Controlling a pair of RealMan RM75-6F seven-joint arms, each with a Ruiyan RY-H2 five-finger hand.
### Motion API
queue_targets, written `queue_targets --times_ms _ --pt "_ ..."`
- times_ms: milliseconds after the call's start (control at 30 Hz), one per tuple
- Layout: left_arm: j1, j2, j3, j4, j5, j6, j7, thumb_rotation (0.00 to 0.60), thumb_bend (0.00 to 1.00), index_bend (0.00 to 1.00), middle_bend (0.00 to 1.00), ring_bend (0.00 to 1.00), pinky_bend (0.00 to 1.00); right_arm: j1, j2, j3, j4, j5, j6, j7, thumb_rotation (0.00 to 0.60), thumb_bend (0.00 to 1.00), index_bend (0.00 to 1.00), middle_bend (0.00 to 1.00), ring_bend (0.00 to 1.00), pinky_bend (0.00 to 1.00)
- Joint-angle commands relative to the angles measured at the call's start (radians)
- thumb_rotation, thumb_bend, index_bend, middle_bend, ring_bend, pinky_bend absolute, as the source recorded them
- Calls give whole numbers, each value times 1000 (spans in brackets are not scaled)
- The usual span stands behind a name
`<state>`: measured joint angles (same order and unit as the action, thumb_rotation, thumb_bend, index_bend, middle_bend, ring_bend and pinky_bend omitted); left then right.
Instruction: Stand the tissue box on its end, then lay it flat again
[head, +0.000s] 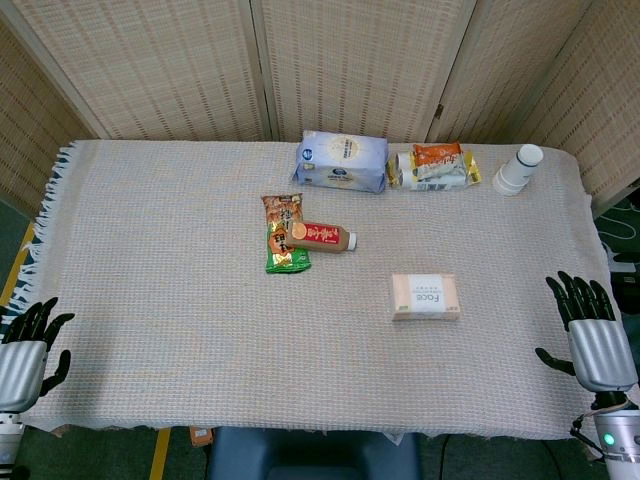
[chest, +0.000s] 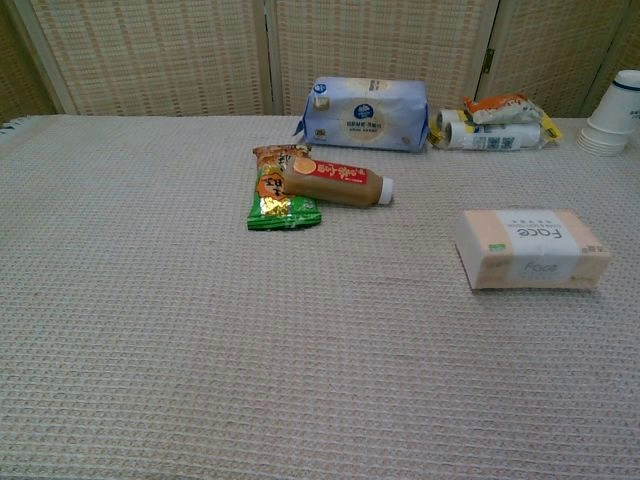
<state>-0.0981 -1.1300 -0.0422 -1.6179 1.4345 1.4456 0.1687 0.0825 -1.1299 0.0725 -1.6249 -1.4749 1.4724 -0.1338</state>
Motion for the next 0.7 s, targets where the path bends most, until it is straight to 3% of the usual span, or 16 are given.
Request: queue_targets --times_ms 33,500,700 --pt "0 2 0 -4 3 4 3 600 497 210 0 0 120 -1 0 -2 -1 -2 1 -3 600 0 0 0 0 0" --pt "4 8 3 -16 7 8 0 600 498 210 0 0 120 -1 0 -2 1 -2 0 -1 600 0 0 0 0 0" --pt "9 15 3 -22 12 17 -23 600 497 210 0 0 120 67 -1 33 -2 68 -123 3 600 0 0 0 0 0"
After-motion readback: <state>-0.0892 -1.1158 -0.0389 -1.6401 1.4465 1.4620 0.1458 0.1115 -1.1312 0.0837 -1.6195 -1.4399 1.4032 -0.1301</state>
